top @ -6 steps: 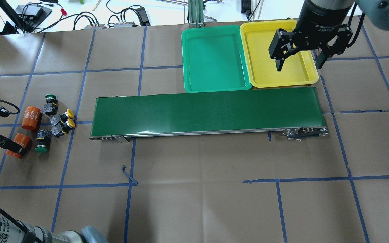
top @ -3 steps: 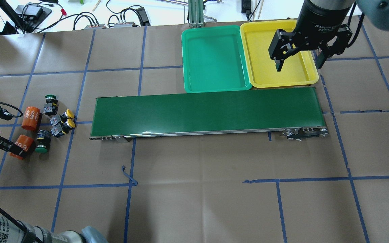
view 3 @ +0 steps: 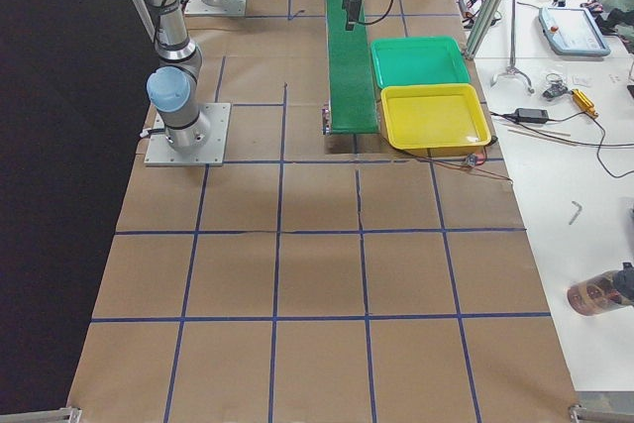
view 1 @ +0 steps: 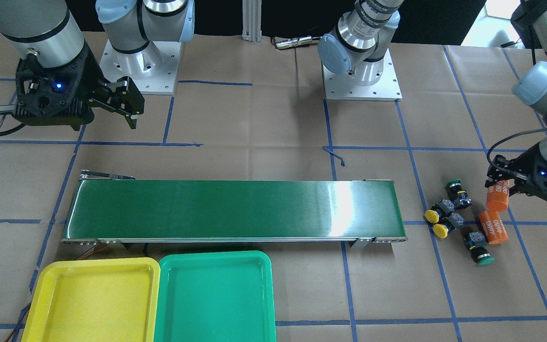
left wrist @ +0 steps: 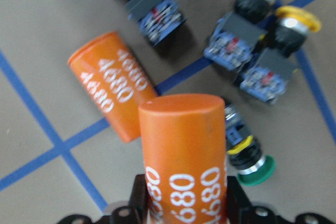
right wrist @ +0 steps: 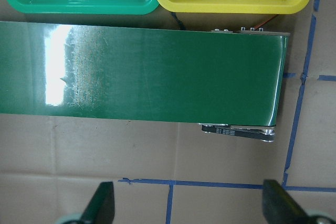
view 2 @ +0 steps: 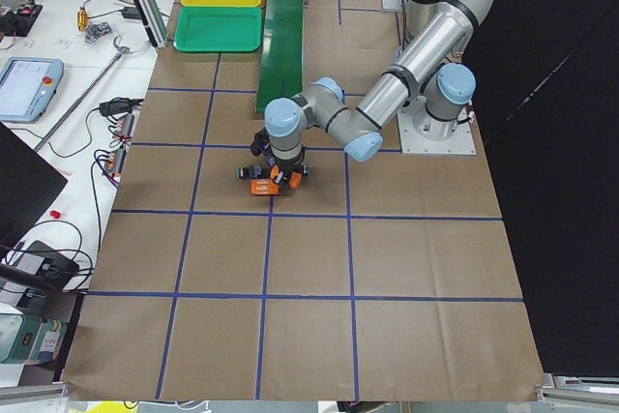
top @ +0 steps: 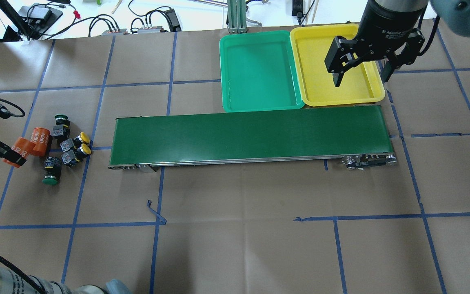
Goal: Sort buttons by color to trays
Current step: 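Carry the orange cylinder with the left gripper onto the conveyor belt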
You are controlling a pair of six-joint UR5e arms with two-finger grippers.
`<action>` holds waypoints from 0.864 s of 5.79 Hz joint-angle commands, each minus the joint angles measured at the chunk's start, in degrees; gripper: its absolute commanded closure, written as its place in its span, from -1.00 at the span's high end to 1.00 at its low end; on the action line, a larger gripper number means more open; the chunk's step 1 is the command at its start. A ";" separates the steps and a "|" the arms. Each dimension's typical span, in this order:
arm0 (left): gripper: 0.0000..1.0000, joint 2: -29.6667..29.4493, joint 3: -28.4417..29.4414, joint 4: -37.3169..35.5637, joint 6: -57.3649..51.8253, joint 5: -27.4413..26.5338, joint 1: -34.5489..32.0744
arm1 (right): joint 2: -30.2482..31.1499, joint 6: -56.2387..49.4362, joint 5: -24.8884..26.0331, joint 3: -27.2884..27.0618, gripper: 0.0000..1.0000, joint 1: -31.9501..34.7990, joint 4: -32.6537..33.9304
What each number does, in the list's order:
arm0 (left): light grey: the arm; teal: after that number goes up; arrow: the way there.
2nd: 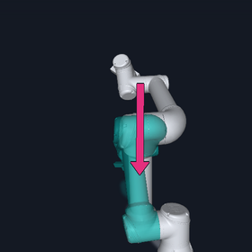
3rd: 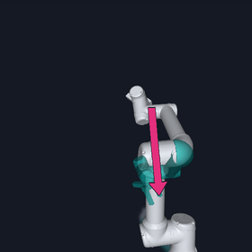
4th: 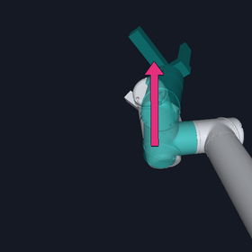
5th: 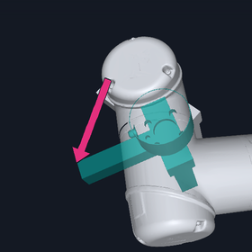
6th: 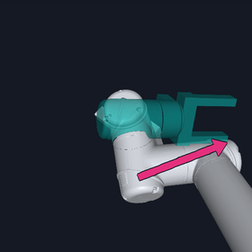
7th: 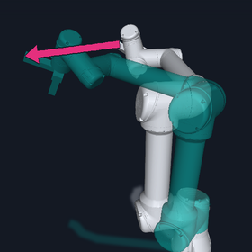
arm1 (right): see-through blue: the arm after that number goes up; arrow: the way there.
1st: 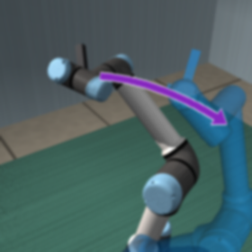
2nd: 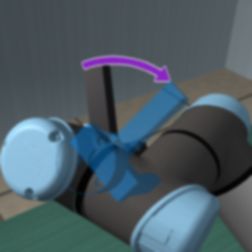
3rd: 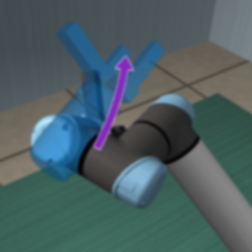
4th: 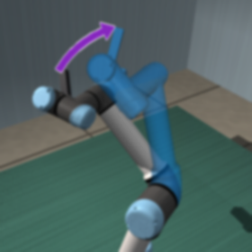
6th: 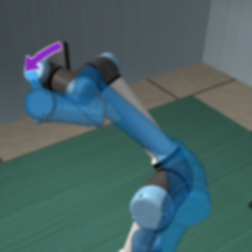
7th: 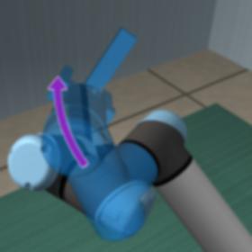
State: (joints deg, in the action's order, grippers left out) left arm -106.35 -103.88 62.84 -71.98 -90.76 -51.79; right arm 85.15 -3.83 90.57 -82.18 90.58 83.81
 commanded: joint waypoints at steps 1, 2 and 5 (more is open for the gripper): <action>-0.99 3.16 0.70 4.21 -6.82 0.06 -10.56 | 0.02 -0.21 0.04 0.00 1.00 -0.05 -0.05; -0.99 4.91 1.13 5.01 -8.86 0.06 -18.27 | 0.19 0.05 -0.05 0.00 1.00 0.03 0.04; -0.99 5.98 -0.09 7.30 -21.72 0.49 -33.36 | 0.19 2.96 -0.05 0.00 1.00 0.03 -0.05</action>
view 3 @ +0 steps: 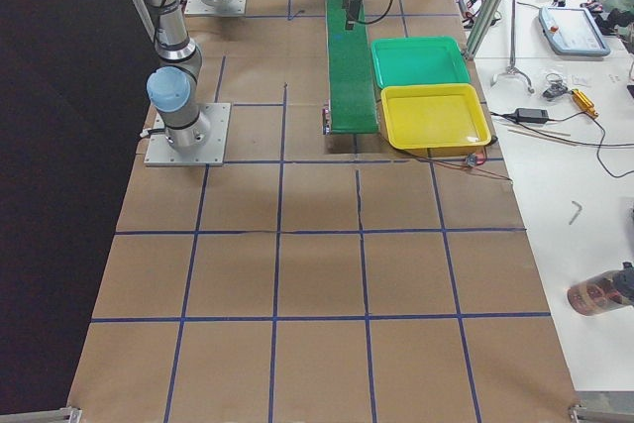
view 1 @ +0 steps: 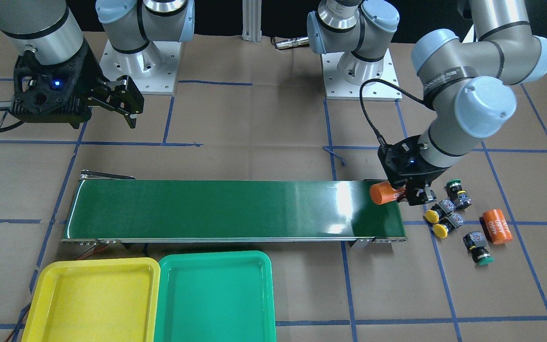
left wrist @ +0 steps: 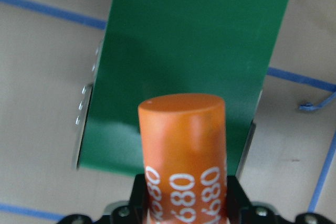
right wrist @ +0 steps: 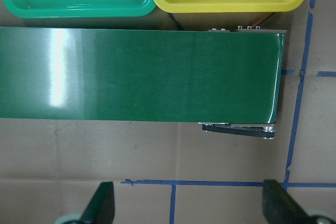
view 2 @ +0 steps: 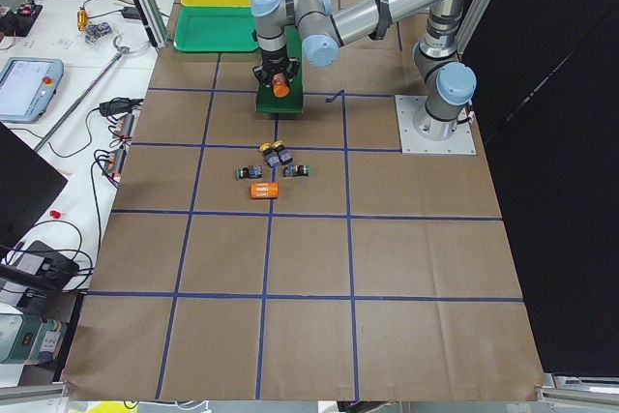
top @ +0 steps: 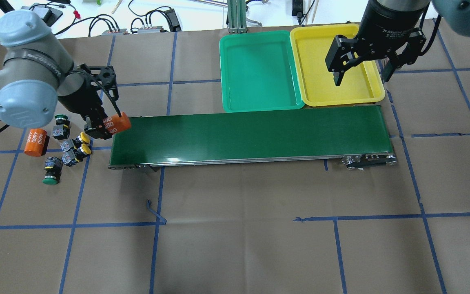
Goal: Sort buttons by color to trays
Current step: 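Carry the orange cylinder with the left gripper onto the conveyor belt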
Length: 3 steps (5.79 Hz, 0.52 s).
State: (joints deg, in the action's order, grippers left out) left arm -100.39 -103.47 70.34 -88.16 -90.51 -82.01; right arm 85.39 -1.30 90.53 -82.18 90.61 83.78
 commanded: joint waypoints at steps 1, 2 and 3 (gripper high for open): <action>-0.98 -1.46 -0.77 -1.16 -6.32 0.42 -3.68 | -0.05 0.33 0.00 0.00 1.00 0.09 -0.02; -0.94 -3.39 -1.12 -1.78 -6.24 0.16 -5.16 | -0.05 0.33 0.00 0.00 1.00 0.00 -0.02; -0.93 -3.32 -1.56 -4.31 -6.15 -0.19 -6.57 | -0.05 0.33 0.00 0.00 1.00 0.00 -0.02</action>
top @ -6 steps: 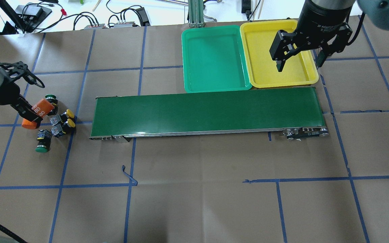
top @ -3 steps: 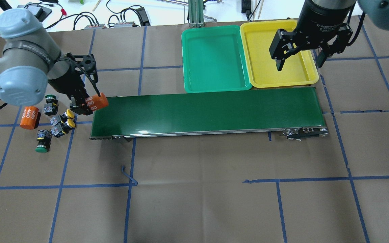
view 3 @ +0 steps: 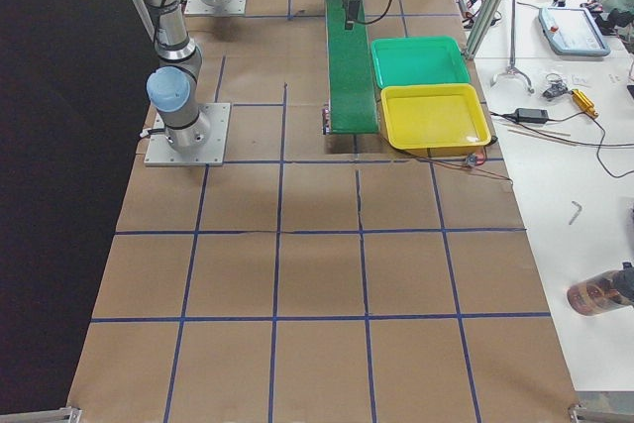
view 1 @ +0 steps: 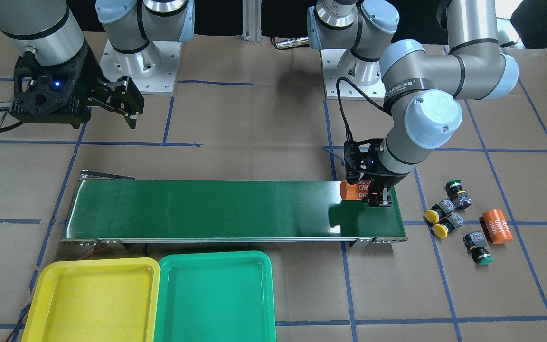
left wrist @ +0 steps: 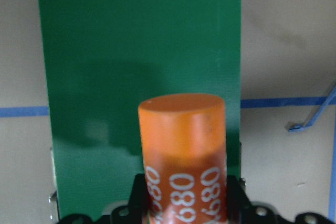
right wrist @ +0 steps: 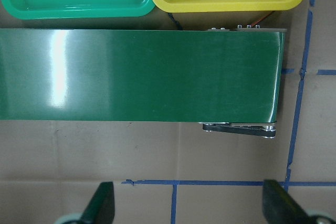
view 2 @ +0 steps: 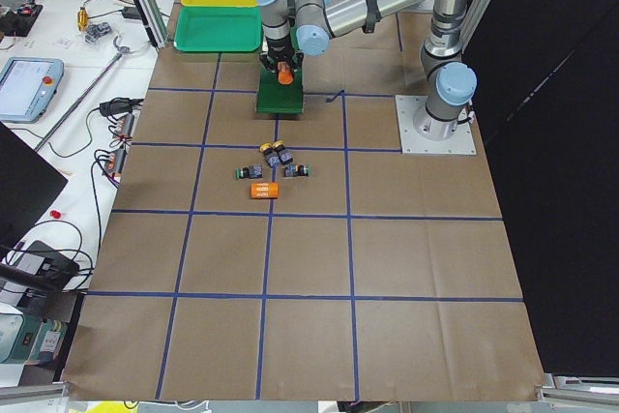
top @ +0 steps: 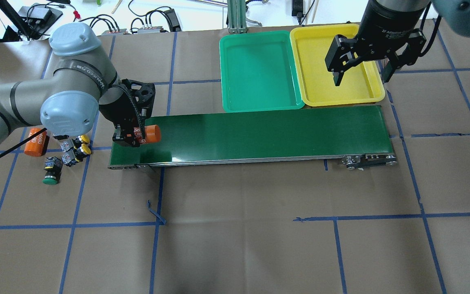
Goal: Sort buttons by color to trays
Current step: 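Carry the orange cylinder with the left gripper onto the conveyor belt, then open the left gripper and draw it back to the pile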
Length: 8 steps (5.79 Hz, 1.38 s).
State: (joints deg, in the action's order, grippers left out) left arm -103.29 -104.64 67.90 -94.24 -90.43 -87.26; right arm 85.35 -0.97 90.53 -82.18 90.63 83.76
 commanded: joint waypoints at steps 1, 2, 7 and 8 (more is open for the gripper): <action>-0.86 -1.11 -0.83 -2.67 0.28 -0.28 -1.59 | 0.00 0.00 0.00 0.00 1.00 -0.02 -0.09; 0.24 -1.21 -1.18 -2.77 0.37 -0.19 -1.68 | 0.00 0.00 0.00 0.00 1.00 -0.02 -0.09; 0.89 4.23 -1.79 -1.28 2.13 -0.10 19.25 | -0.18 -8.89 -0.09 -0.09 1.00 0.24 -0.61; 0.89 3.54 -2.84 -2.49 3.70 0.25 23.59 | -0.35 -19.14 -0.17 -0.17 1.00 0.33 -0.44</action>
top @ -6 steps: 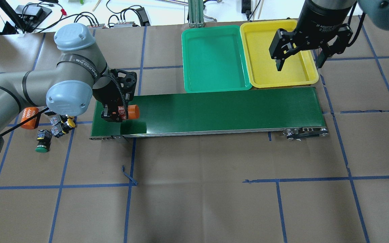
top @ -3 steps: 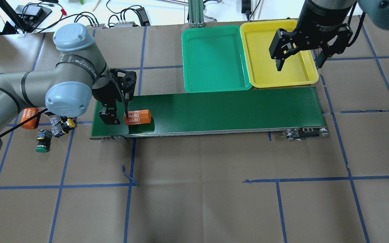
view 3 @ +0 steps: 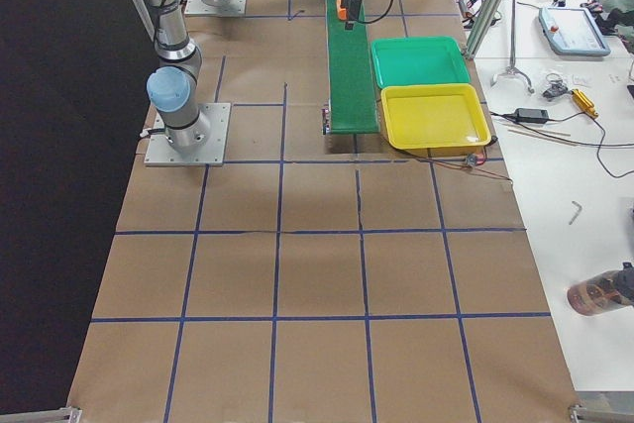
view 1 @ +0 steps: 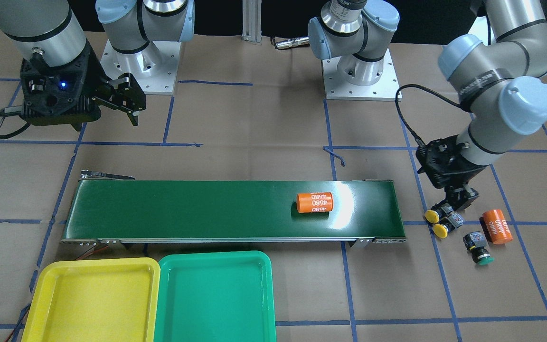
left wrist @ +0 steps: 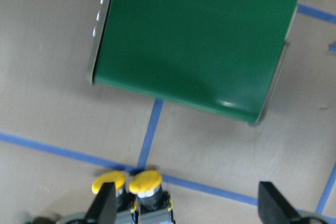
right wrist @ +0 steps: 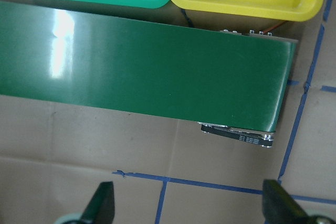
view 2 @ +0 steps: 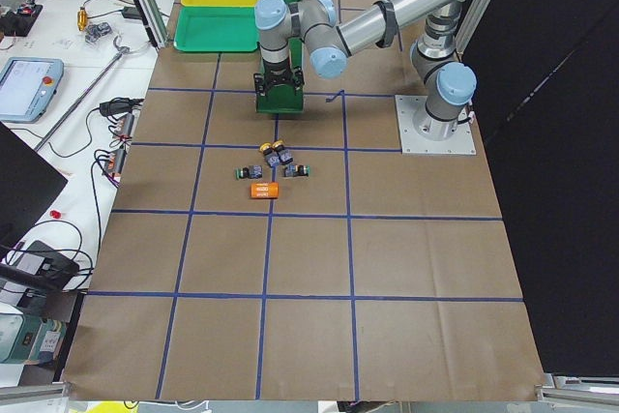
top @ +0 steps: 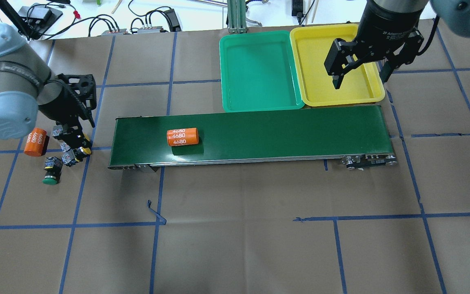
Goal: Sort buttons by color to trays
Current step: 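Open the left gripper and draw it back to the pile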
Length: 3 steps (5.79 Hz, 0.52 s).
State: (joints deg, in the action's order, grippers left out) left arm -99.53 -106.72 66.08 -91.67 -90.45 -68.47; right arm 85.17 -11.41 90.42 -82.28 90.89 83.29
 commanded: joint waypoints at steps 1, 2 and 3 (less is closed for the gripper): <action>0.89 -1.01 -1.65 -4.25 6.19 0.10 8.14 | -0.09 -18.46 -0.07 -3.64 1.00 0.17 1.16; 0.89 -2.67 -4.61 -5.94 10.76 0.18 10.79 | 0.95 -23.87 0.63 -8.46 1.00 0.52 3.17; 0.89 -4.25 -6.56 -9.96 18.55 -0.17 12.38 | 0.96 -40.89 0.46 -9.73 1.00 2.69 3.28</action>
State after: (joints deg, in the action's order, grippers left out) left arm -102.39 -111.37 59.26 -79.36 -90.39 -57.89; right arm 85.91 -38.73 90.85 -89.92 92.00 86.00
